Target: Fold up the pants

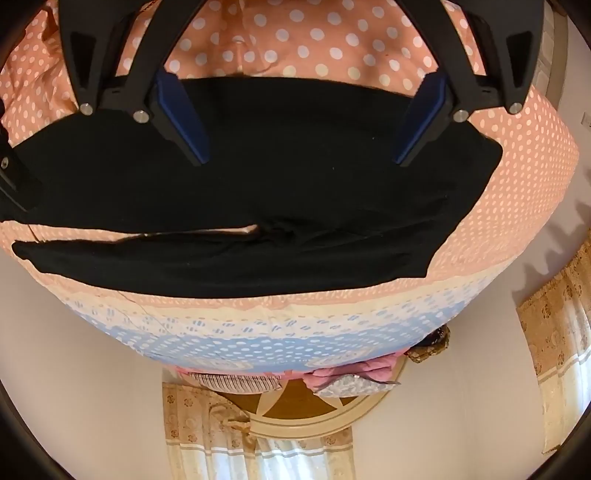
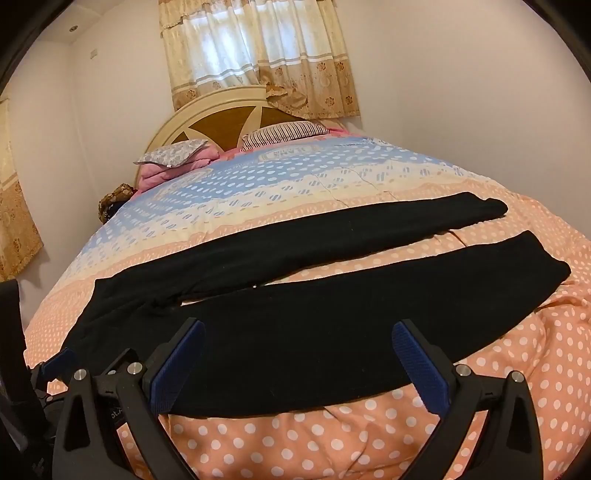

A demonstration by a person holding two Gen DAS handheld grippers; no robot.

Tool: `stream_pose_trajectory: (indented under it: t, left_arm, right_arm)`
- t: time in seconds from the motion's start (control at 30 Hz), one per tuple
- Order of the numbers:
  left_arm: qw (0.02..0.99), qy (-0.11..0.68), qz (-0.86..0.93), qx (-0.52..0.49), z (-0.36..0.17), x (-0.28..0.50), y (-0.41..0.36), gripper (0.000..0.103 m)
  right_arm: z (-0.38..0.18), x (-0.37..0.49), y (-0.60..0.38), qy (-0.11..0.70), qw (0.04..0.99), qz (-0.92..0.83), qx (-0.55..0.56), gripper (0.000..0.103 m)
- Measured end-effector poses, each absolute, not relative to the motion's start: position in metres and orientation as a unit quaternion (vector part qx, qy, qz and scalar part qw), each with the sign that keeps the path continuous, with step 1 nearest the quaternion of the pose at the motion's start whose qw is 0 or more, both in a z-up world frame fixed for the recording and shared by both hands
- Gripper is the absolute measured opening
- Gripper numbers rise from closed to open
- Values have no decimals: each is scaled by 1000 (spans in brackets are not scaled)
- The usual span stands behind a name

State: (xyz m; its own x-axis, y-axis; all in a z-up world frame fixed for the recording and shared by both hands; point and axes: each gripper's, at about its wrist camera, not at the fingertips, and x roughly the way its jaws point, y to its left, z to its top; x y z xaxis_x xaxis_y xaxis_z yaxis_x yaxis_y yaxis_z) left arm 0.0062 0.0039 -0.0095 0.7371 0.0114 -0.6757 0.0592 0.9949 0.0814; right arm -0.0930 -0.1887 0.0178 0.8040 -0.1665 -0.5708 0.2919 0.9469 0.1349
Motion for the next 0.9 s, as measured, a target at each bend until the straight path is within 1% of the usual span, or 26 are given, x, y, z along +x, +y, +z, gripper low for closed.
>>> stream_pose_trajectory:
  t: [0.9]
  left_arm:
    - [928,369,-16,53,-8,6,1,100]
  right_arm:
    - [14,-95,-191,292,941,-125,116,102]
